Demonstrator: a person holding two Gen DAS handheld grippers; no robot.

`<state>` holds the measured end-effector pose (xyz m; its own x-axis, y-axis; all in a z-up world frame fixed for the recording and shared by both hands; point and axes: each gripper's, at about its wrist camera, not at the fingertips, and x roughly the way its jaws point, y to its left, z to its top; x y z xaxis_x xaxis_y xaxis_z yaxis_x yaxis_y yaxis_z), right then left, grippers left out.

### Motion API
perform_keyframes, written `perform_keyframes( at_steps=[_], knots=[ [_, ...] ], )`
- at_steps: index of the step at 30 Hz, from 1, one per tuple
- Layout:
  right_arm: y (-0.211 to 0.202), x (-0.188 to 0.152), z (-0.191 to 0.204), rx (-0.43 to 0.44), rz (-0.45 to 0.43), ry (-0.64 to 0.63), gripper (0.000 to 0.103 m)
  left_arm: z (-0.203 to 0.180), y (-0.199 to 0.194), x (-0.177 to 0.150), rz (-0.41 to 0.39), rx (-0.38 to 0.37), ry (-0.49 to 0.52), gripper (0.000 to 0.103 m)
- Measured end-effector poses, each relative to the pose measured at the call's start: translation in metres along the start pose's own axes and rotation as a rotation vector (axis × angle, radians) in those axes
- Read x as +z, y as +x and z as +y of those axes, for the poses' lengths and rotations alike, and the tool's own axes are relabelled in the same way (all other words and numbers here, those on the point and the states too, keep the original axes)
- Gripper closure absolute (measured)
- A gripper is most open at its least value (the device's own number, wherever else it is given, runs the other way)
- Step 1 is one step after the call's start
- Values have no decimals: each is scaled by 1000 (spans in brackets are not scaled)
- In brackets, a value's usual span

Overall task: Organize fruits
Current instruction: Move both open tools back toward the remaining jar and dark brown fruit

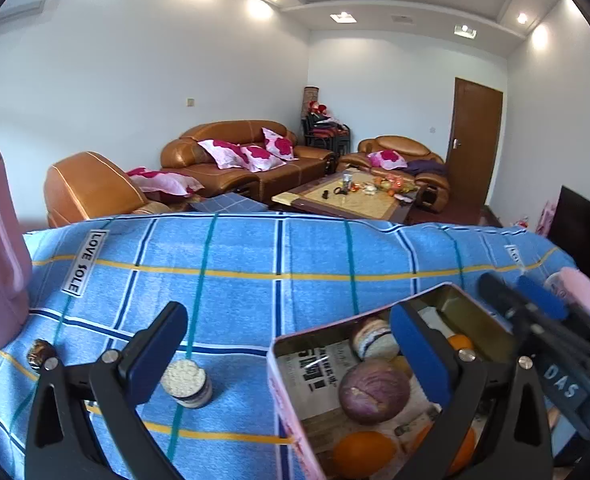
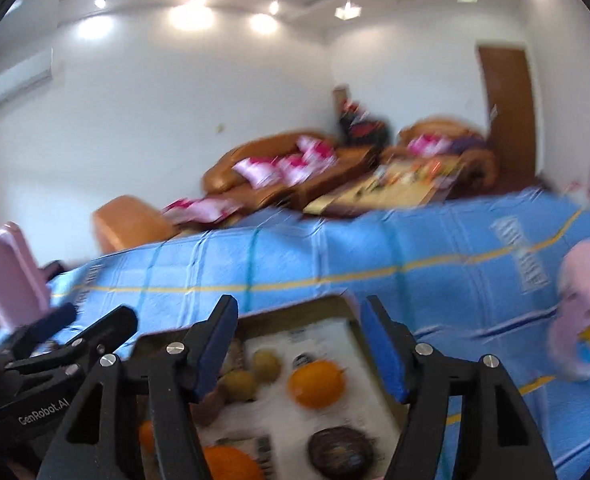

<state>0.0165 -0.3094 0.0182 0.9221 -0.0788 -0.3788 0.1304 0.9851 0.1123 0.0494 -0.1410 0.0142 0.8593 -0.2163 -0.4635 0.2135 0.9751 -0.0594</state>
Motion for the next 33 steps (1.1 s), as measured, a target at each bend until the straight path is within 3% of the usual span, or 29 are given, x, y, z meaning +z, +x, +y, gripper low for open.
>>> perform_keyframes(
  at_steps=[3,10,22,33],
  knots=[
    [-6,-1,5,-34,-44,-23,36,0,2,-3,-13,34,5,0],
    [-7,-2,5,-42,-55,-48,33,2,3,-8,-16,90,30,0],
    [-19,-8,17,-127,-93,-75,33,15,-13,-16,-5,114,-2,0],
    [-19,-17,29,-119,26,1,33,41,-30,-23,-12,178,49,0]
  ],
)
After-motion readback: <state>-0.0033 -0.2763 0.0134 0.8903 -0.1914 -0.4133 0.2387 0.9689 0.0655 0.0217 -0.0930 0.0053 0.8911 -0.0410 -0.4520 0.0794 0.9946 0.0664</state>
